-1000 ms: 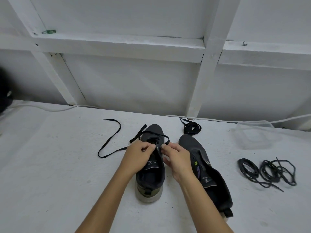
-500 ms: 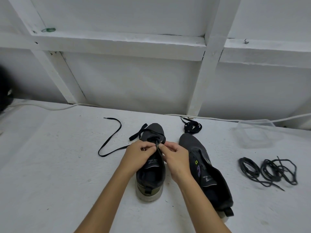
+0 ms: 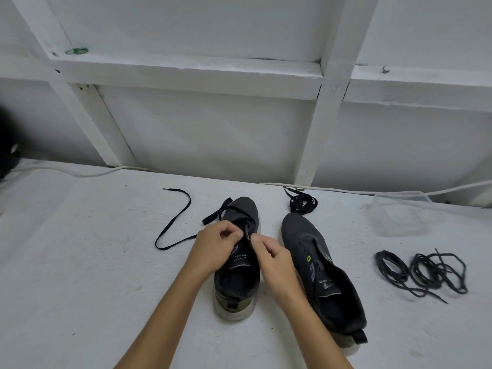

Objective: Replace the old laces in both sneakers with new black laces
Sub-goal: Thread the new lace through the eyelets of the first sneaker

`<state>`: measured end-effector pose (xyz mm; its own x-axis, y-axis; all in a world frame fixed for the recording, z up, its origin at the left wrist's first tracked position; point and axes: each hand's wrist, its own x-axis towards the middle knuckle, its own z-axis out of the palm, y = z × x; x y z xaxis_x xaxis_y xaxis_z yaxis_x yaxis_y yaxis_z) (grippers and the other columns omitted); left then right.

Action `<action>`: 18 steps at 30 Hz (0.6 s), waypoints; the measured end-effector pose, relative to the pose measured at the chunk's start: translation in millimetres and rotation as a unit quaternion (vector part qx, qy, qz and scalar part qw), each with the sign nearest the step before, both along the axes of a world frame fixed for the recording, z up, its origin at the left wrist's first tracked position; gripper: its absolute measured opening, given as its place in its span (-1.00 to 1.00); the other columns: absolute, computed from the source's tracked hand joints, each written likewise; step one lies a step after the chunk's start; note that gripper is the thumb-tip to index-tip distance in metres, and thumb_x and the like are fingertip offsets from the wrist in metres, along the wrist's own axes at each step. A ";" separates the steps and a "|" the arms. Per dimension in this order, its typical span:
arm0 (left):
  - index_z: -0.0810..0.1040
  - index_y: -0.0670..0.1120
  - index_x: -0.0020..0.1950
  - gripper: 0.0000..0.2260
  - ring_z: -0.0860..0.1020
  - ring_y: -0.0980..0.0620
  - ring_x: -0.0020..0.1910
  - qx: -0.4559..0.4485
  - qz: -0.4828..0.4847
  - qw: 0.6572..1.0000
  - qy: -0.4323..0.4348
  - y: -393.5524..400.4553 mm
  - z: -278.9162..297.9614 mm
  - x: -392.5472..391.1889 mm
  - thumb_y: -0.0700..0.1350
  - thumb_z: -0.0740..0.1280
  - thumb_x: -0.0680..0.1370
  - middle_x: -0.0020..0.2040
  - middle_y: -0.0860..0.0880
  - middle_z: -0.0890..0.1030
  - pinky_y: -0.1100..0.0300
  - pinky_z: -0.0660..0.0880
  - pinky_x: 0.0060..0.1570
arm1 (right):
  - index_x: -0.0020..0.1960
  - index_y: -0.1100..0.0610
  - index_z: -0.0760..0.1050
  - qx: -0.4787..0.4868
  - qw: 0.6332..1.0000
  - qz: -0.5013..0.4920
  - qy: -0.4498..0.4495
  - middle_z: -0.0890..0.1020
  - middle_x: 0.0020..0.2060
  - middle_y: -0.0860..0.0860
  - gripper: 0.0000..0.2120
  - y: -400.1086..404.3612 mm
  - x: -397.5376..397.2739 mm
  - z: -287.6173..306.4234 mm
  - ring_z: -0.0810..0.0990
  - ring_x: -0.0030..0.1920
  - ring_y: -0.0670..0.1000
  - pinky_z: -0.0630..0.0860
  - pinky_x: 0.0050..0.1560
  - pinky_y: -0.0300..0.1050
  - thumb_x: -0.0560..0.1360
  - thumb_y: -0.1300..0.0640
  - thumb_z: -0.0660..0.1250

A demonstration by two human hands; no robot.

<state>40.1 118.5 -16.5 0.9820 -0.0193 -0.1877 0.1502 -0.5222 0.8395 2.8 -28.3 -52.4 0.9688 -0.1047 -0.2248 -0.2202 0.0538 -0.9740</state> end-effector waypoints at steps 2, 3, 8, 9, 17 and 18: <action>0.62 0.04 -0.08 -0.92 0.64 0.21 -0.09 -0.021 -0.004 1.000 0.005 4.8 3.1 0.0 -0.08 0.35 0.59 -0.13 0.12 0.68 0.18 0.56 0.03 | 0.02 -0.13 0.69 -0.019 0.999 0.004 -0.029 0.69 0.07 -0.18 -0.89 4.6 -5.2 0.7 0.60 0.16 -0.23 0.50 0.14 -0.31 0.60 -0.01 0.38; 0.59 0.00 -0.07 -0.92 0.65 0.21 -0.07 -0.046 -0.009 0.999 0.009 6.8 5.3 -0.3 -0.10 0.33 0.60 -0.11 0.10 0.69 0.13 0.58 0.06 | -0.01 -0.19 0.67 -0.041 0.998 0.001 -0.039 0.67 0.04 -0.25 -0.90 7.6 -6.7 1.5 0.59 0.15 -0.26 0.49 0.11 -0.36 0.59 -0.01 0.40; 0.44 -0.14 0.01 -0.86 0.65 0.00 0.15 -0.328 0.029 0.944 0.037 17.9 12.8 -2.7 -0.17 0.14 0.70 0.08 -0.10 0.70 0.00 0.51 0.22 | -0.30 0.01 0.53 -0.044 0.998 -0.034 -0.011 0.59 -0.29 -0.21 -0.66 14.3 -9.5 -0.7 0.55 -0.18 -0.17 0.46 -0.04 -0.17 0.60 -0.10 0.33; 0.43 -0.13 0.00 -0.86 0.65 -0.03 0.13 -0.364 0.056 0.929 0.036 21.0 12.4 -2.6 -0.16 0.13 0.71 0.03 -0.14 0.70 -0.02 0.49 0.23 | -0.32 0.08 0.48 -0.030 0.999 -0.024 0.011 0.55 -0.34 -0.13 -0.59 13.2 -8.2 0.6 0.50 -0.25 -0.08 0.45 -0.09 -0.09 0.59 -0.15 0.32; 0.49 -0.07 0.00 -0.84 0.63 0.15 -0.07 -0.266 0.063 0.961 0.053 23.5 5.9 -16.2 -0.08 0.17 0.69 -0.09 0.00 0.70 0.08 0.49 0.03 | 0.15 0.07 0.70 -0.162 0.986 0.025 0.044 0.71 -0.02 -0.16 -0.70 4.1 54.5 37.4 0.65 0.07 -0.14 0.51 0.14 -0.22 0.53 -0.10 0.42; 0.50 -0.07 0.00 -0.84 0.64 0.14 -0.06 -0.274 0.066 0.958 0.056 23.6 4.0 -17.1 -0.08 0.17 0.70 -0.10 0.00 0.69 0.07 0.49 0.06 | 0.19 0.08 0.69 -0.184 0.981 0.043 0.043 0.71 0.04 -0.12 -0.66 5.4 62.0 39.1 0.64 0.09 -0.12 0.49 0.14 -0.23 0.53 -0.11 0.43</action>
<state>23.0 142.0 -12.5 0.9572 -0.0220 -0.2885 0.2889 0.0211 0.9571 64.9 -22.9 -13.3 0.9567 -0.1132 -0.2683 -0.2908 -0.3205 -0.9015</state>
